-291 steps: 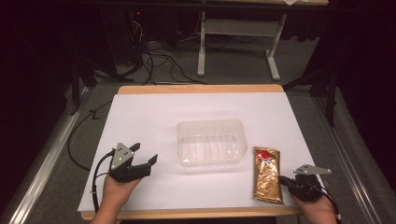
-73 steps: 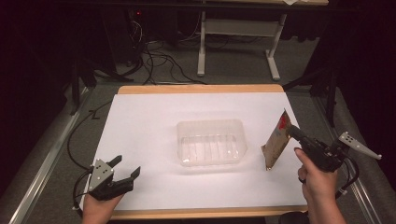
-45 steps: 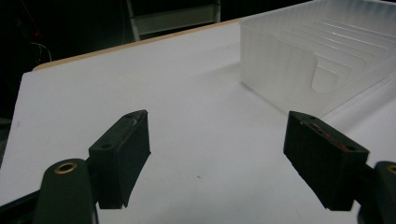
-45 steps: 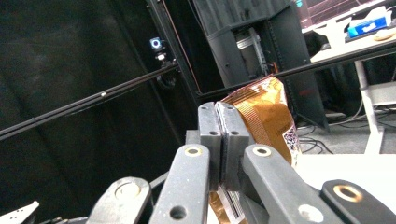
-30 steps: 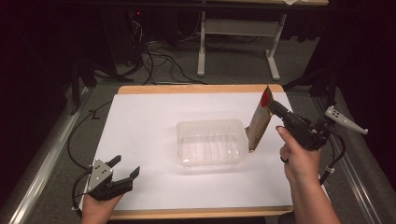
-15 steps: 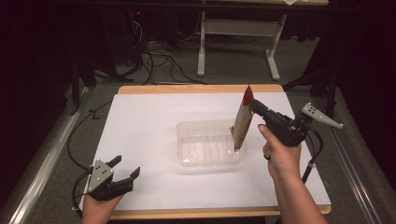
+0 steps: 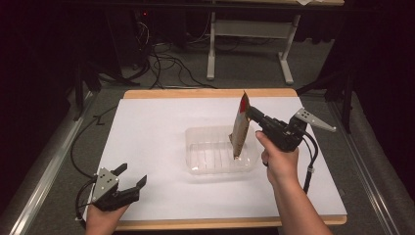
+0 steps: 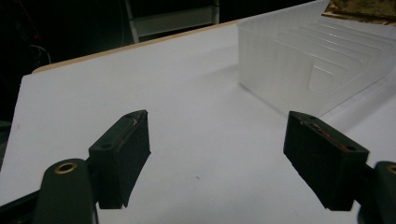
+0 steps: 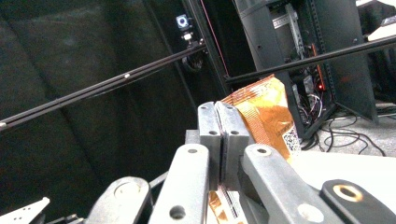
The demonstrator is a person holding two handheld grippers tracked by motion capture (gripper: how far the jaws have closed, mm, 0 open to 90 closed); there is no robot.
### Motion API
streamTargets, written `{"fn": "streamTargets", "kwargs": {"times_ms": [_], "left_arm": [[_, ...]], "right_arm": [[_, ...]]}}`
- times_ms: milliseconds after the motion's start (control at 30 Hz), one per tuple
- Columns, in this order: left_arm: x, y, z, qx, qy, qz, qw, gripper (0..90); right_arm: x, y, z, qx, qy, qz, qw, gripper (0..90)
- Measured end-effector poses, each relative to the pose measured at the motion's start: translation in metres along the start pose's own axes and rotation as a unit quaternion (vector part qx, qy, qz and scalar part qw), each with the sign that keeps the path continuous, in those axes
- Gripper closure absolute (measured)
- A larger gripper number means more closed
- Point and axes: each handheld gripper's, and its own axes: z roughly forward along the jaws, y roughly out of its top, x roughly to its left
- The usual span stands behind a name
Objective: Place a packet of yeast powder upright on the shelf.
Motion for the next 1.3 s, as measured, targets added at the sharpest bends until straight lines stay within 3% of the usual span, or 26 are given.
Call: {"fn": "streamTargets", "kwargs": {"times_ms": [467,833,1300], "left_arm": [[-0.001,-0.001,0.000,0.001,0.002,-0.003,1.0000,23.2],[-0.002,-0.001,0.000,0.001,0.002,-0.001,1.0000,23.2],[-0.003,-0.001,0.001,0.002,0.002,0.001,1.0000,23.0]], "right_arm": [[-0.007,-0.010,0.010,0.006,0.002,-0.011,0.9999,90.0],[-0.018,-0.020,0.013,0.014,-0.008,0.002,0.9999,90.0],[-0.016,-0.029,0.019,0.030,-0.011,-0.013,0.9994,90.0]]}}
